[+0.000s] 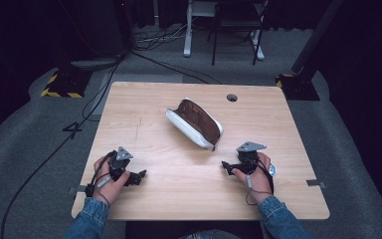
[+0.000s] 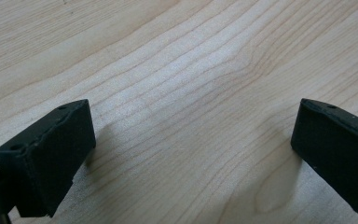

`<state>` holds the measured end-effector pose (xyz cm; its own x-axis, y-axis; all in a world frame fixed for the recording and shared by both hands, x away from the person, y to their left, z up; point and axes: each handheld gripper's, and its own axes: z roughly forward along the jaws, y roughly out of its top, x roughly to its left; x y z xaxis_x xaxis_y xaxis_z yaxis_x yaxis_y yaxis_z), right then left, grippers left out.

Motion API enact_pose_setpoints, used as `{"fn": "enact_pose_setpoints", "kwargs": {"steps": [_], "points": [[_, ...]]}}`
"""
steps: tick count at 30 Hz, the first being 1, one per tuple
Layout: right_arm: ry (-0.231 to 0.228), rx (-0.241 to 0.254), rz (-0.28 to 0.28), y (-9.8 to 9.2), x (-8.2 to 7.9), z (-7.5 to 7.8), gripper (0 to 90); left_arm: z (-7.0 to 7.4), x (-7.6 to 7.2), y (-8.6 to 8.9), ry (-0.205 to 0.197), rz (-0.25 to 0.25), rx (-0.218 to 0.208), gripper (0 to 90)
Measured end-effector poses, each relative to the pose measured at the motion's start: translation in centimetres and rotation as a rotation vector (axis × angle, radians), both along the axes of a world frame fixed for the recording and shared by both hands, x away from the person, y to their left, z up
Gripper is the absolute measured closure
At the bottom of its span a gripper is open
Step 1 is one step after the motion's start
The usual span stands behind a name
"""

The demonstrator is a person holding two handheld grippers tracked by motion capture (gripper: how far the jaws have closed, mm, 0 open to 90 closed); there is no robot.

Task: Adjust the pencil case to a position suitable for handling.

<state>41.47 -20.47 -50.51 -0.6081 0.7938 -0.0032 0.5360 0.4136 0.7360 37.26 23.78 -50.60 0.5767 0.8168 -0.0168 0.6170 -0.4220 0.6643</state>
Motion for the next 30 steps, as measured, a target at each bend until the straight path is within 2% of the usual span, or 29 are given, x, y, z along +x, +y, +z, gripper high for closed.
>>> {"fn": "enact_pose_setpoints", "kwargs": {"steps": [9, 13, 15, 30], "points": [[-0.002, 0.005, -0.002, 0.2, -0.1, 0.0, 18.7, 0.0, 0.0, 0.0, 0.003, 0.001, -0.002, 0.0], [0.015, -0.003, 0.012, 0.2, -0.1, 0.4, 27.3, 0.0, 0.0, 0.0, 0.003, 0.001, -0.003, 0.0], [0.036, 0.015, 0.034, 0.1, 0.0, 0.7, 33.2, 0.0, 0.0, 0.0, 0.003, 0.001, -0.003, 0.0], [0.018, 0.063, 0.042, -0.2, 0.7, 3.4, 33.4, 0.0, 0.1, -0.1, 0.004, 0.002, -0.006, 0.0]]}}
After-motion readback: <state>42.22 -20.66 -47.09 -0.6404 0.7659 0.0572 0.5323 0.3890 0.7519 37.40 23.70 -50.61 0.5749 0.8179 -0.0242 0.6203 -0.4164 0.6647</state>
